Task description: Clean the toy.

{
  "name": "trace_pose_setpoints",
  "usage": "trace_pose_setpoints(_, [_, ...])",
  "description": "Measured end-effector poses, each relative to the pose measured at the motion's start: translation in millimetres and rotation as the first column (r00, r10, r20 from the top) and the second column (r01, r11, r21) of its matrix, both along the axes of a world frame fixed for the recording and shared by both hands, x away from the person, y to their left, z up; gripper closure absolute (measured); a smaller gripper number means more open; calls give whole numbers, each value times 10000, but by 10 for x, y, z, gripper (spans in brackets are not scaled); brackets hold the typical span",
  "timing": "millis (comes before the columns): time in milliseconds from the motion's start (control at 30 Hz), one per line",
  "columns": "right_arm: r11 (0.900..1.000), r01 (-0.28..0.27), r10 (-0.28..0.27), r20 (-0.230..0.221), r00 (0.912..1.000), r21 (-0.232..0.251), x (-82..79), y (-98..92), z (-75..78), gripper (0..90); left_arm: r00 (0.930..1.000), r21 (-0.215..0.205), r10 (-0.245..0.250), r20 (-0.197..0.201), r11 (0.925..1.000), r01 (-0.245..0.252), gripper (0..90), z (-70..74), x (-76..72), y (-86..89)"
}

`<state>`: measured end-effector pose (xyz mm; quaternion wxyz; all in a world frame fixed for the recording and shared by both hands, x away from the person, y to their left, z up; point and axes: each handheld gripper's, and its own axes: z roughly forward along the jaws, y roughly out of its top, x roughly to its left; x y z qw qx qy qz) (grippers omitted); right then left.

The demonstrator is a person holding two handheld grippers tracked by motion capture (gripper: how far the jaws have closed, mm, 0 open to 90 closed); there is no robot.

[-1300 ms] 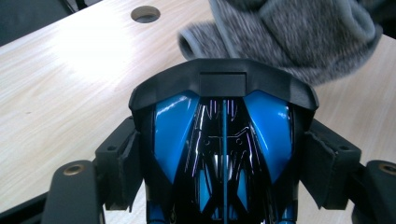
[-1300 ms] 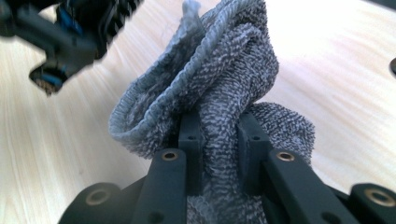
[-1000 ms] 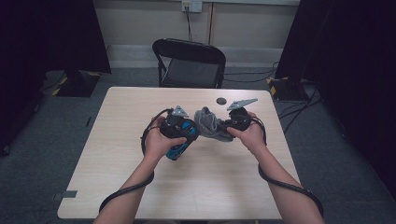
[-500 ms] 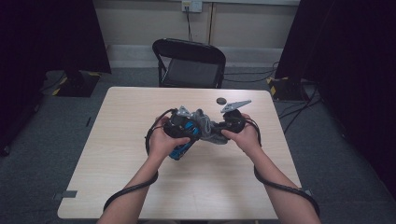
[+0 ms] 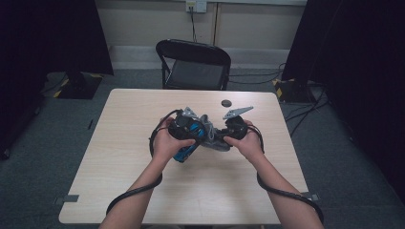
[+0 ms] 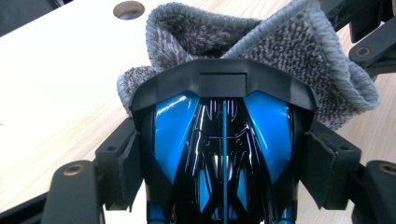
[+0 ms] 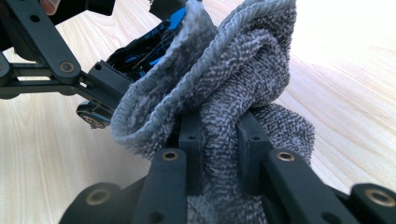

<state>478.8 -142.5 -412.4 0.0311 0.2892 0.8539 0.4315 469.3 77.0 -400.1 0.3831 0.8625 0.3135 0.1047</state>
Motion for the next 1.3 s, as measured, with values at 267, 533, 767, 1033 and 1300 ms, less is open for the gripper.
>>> trace_pose_setpoints(267, [9999, 21, -22, -33, 10000, -150, -4, 7, -53, 757, 10000, -136, 10, 3, 9999, -10, 254, 12, 9, -32])
trace_pose_setpoints(533, [9996, -217, 214, -128, 9997, -188, -62, 62, -128, 757, 9999, -163, 88, -129, 9998, -90, 254, 31, 32, -67])
trace_pose_setpoints(767, [9989, -376, 369, -249, 9990, -277, -99, 101, -216, 757, 9998, -339, 104, -187, 9994, -110, 254, 21, 56, -70])
trace_pose_setpoints(1033, [9966, -798, 790, -371, 9962, -206, -173, 236, -295, 758, 9996, -420, 290, -49, 9987, -292, 254, 63, 101, -60])
trace_pose_setpoints(1300, [9923, -1239, 1235, -472, 9912, -41, -274, 385, -371, 758, 9990, -453, 445, 47, 9980, -443, 254, 135, 138, -45])
